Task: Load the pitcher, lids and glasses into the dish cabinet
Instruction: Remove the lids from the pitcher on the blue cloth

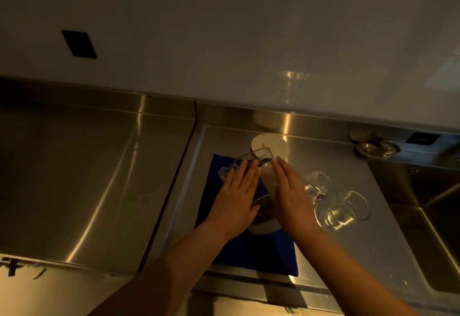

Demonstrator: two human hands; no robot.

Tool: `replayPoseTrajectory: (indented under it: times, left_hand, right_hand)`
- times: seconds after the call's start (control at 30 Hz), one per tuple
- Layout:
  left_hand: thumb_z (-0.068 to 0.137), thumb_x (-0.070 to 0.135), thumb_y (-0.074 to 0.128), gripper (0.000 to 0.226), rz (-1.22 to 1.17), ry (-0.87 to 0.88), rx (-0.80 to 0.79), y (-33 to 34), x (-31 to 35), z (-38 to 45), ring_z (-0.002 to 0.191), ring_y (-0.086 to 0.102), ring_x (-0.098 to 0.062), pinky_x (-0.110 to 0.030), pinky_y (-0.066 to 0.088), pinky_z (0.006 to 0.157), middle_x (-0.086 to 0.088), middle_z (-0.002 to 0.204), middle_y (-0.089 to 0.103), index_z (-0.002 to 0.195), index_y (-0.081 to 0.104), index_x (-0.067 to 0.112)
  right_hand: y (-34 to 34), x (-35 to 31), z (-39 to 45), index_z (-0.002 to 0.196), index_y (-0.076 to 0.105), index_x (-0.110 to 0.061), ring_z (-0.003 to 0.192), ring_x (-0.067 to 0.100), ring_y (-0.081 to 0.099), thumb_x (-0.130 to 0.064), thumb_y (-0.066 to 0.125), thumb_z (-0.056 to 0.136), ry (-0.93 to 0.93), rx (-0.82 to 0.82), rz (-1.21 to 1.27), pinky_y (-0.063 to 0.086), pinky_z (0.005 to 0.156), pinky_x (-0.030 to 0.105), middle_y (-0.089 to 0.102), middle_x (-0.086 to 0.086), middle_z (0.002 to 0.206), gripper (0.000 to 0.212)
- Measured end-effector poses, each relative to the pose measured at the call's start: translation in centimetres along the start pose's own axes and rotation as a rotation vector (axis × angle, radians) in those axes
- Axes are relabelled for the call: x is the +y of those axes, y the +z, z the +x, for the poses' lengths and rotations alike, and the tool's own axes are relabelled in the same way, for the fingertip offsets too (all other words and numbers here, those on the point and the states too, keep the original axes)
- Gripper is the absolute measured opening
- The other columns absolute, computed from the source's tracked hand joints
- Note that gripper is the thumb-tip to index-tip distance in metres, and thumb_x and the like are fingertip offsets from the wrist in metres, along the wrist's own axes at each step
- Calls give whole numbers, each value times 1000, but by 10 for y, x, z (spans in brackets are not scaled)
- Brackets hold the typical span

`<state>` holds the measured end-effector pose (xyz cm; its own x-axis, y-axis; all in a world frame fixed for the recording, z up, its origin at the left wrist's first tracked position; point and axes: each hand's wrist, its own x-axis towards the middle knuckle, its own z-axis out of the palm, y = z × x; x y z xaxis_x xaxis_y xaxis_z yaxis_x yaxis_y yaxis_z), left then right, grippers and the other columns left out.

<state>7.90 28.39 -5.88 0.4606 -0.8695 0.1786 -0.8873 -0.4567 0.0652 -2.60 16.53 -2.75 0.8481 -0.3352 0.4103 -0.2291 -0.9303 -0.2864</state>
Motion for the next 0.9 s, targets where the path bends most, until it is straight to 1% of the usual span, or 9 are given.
replayPoseTrajectory:
  times: [0.17, 0.23, 0.33, 0.5, 0.6, 0.63, 0.73, 0.8, 0.9]
  left_hand:
    - [95, 44, 41, 86, -76, -16, -11, -3, -8, 2, 137, -33, -18, -37, -13, 114, 2, 151, -32, 142, -27, 21]
    - [95, 44, 41, 85, -90, -7, -8, -4, -9, 3, 138, -30, -19, -36, -12, 114, 2, 152, -30, 141, -27, 22]
    - [96, 42, 41, 83, -118, 6, -3, -8, -6, 5, 139, -28, -18, -35, -12, 115, 1, 152, -27, 142, -24, 22]
    - [96, 29, 39, 77, -217, 72, 83, -23, 4, 19, 140, -24, -14, -30, -10, 115, 0, 152, -23, 140, -23, 20]
    - [95, 26, 31, 68, -74, 162, 112, -25, 5, 27, 137, -25, -18, -34, -14, 114, -3, 150, -21, 139, -20, 15]
    - [96, 28, 33, 70, -25, 162, 101, -23, 4, 28, 136, -26, -19, -35, -15, 114, -5, 151, -20, 139, -20, 13]
    - [96, 32, 42, 78, 54, 145, 95, -13, -1, 29, 136, -26, -21, -36, -16, 113, -7, 152, -18, 141, -17, 10]
    - [94, 35, 47, 81, 36, 97, 96, -12, -6, 30, 139, -23, -21, -34, -16, 112, -7, 157, -10, 145, -13, 12]
    - [92, 28, 51, 78, -43, 45, 62, -16, -16, 34, 144, -13, -21, -32, -12, 111, -6, 159, -1, 150, 0, 18]
  right_hand:
    - [4, -2, 4, 144, 29, -8, 132, 33, 36, 9, 72, 69, -3, -32, 60, 37, 102, 43, 30, 17, 149, 88]
    - [6, -1, -5, 148, 18, -18, 133, 29, 35, 2, 65, 79, 108, -24, 161, 42, 97, 36, 23, 10, 153, 86]
    - [11, -5, -12, 148, 11, -29, 130, 26, 38, -4, 62, 85, 262, 2, 285, 39, 91, 28, 27, 8, 150, 85]
    - [14, -11, 9, 149, 15, -22, 127, 3, 27, -10, 58, 88, 149, -26, 364, 29, 100, 17, 26, -9, 143, 76]
    - [24, -10, 10, 142, 30, -3, 127, 17, 39, -4, 50, 91, 109, -31, 244, 33, 102, 23, 38, 5, 139, 55]
    - [28, -9, 8, 141, 31, -4, 121, 15, 43, -5, 49, 92, 129, -24, 240, 36, 98, 19, 42, 6, 134, 52]
    - [31, -9, 0, 148, 19, -24, 109, -5, 39, -23, 47, 96, 198, -26, 376, 35, 86, 7, 40, -11, 127, 59]
    - [34, -8, -5, 148, 14, -32, 113, -3, 37, -30, 43, 98, 243, -47, 408, 31, 88, 10, 40, -9, 133, 58]
    - [38, -5, -6, 145, 22, -32, 116, 2, 39, -30, 39, 99, 269, -66, 406, 33, 91, 13, 41, -5, 138, 50]
